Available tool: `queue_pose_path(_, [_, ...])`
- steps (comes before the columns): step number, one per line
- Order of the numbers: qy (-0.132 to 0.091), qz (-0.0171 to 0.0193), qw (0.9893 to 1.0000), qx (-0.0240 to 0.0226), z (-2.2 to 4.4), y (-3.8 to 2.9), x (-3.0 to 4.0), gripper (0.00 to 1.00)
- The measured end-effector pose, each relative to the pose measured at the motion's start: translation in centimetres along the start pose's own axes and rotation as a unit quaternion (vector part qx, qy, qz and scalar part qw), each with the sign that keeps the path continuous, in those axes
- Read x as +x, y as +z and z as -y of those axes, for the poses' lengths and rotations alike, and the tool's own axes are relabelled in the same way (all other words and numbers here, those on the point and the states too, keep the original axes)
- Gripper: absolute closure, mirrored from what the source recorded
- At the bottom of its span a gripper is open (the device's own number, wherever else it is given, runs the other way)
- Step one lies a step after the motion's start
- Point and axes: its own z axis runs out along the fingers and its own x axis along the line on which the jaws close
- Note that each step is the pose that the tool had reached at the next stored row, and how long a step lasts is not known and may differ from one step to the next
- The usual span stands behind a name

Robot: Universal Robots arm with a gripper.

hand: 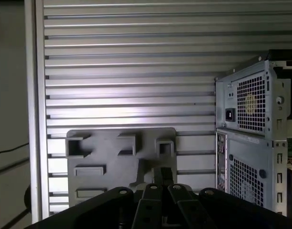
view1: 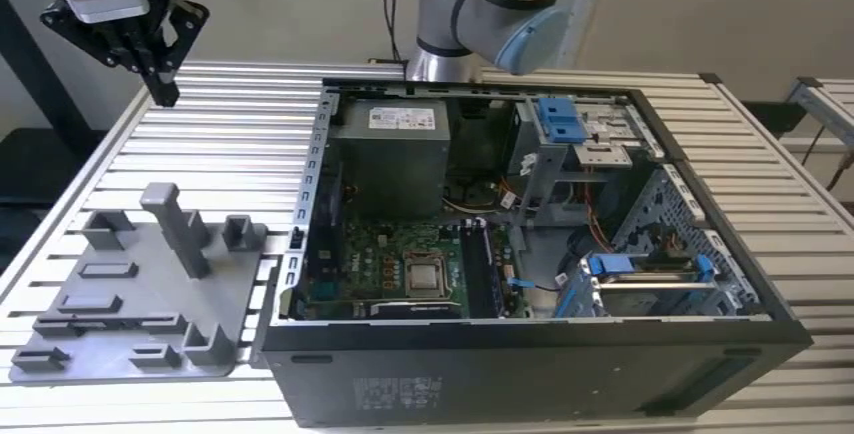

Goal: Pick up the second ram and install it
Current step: 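Reach for the second ram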

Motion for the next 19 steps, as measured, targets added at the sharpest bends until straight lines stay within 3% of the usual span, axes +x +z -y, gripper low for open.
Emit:
queue_pose_path(10, [0.0, 0.0024, 1.0, -0.0004, 0.14, -0.02, 3.58, 0.89])
queue_pose_path(15, [-0.001, 0.0025, 1.0, -0.0004, 0.17, -0.03, 4.29, 0.89])
queue_pose_path(19, [-0.001, 0.0015, 1.0, -0.0003, 0.17, -0.03, 4.31, 0.89])
